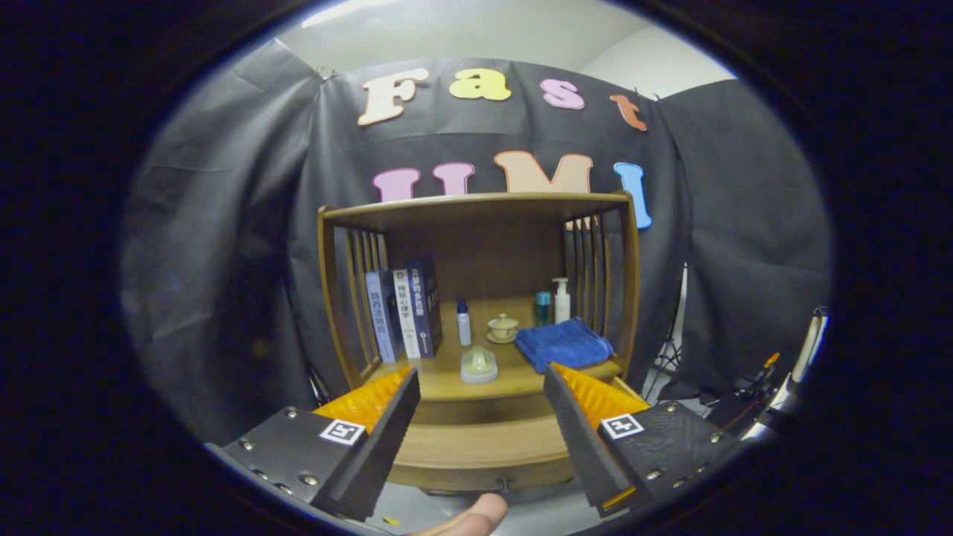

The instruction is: Pull open the drawer, take out the items inside it, and place them on the countertop above the cabinet.

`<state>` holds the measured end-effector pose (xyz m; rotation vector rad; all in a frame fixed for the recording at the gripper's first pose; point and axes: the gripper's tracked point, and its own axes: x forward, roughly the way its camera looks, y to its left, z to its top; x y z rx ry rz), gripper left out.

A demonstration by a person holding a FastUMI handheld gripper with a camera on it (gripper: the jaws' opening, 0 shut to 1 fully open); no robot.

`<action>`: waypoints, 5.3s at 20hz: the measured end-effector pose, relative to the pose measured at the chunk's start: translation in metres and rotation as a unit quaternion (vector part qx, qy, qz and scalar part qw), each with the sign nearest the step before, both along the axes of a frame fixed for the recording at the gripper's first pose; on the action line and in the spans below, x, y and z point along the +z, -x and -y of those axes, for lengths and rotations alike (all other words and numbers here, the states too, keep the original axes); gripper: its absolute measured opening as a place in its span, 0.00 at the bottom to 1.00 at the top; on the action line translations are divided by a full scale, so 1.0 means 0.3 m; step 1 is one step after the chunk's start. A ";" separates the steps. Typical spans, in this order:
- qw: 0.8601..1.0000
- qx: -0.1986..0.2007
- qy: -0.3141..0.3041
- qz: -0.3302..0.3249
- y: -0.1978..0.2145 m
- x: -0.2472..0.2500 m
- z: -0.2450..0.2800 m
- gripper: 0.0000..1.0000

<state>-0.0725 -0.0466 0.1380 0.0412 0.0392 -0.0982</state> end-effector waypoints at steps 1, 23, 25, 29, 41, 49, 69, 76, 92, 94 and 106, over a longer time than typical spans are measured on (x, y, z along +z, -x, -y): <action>1.000 0.005 0.004 0.003 0.020 -0.018 0.003 0.99; 1.000 -0.013 -0.018 -0.014 -0.030 -0.663 0.055 1.00; 1.000 -0.012 -0.019 -0.017 -0.049 -0.722 0.058 0.99; 1.000 -0.013 -0.012 -0.024 -0.088 -0.829 0.068 1.00; 0.999 0.002 -0.011 -0.045 -0.269 -0.962 0.039 0.99; 0.999 0.001 -0.029 -0.046 -0.393 -0.951 0.048 0.99; 0.998 0.018 -0.046 -0.037 -0.748 -0.949 0.042 1.00; 0.996 0.018 -0.073 -0.042 -0.814 -0.959 0.042 0.99; 0.985 0.020 -0.106 -0.132 -0.827 -1.121 0.014 0.98; 0.987 0.014 -0.092 -0.132 -0.815 -1.139 -0.004 0.98; 0.994 0.012 -0.029 -0.106 -0.537 -0.866 -0.021 0.98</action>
